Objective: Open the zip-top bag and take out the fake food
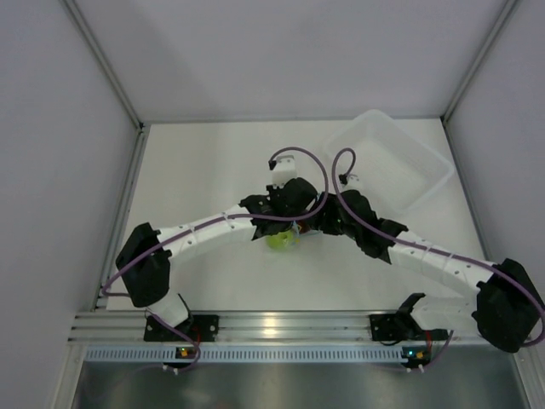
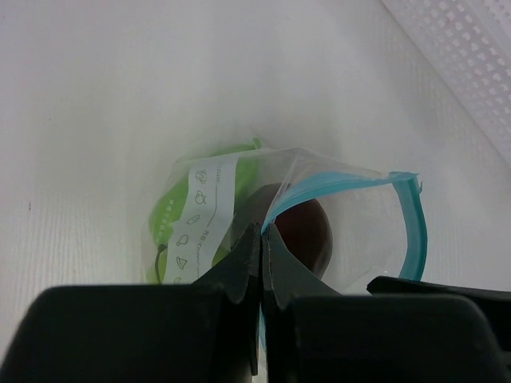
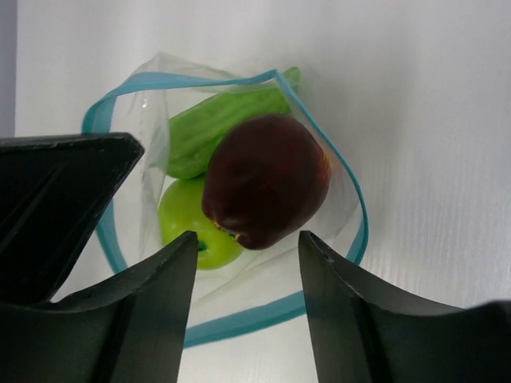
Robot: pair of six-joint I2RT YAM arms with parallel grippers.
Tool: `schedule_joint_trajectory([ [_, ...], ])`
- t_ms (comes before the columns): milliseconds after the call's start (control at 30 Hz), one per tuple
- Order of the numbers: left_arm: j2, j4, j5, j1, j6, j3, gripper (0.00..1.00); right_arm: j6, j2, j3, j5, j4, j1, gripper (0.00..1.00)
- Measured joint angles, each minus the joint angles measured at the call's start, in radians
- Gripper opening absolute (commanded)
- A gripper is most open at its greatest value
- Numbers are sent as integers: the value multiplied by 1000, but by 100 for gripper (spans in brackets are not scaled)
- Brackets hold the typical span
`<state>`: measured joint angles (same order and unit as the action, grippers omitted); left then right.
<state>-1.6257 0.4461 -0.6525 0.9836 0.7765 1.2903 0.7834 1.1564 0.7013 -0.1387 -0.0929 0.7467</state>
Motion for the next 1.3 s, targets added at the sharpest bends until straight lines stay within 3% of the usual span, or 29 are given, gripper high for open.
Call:
schedule_joint_trajectory([
  [100, 8, 0, -2, 0, 34, -24, 0, 16, 70, 7, -30, 12, 11, 61],
  [433, 52, -1, -23, 1, 117, -92, 0, 67, 206, 52, -52, 79, 24, 61],
  [900, 119, -43, -53, 2, 180, -190, 0, 118, 395, 137, -48, 119, 77, 77],
  [1300, 171, -91, -97, -2, 229, -284, 0, 164, 539, 170, -37, 228, 96, 79],
])
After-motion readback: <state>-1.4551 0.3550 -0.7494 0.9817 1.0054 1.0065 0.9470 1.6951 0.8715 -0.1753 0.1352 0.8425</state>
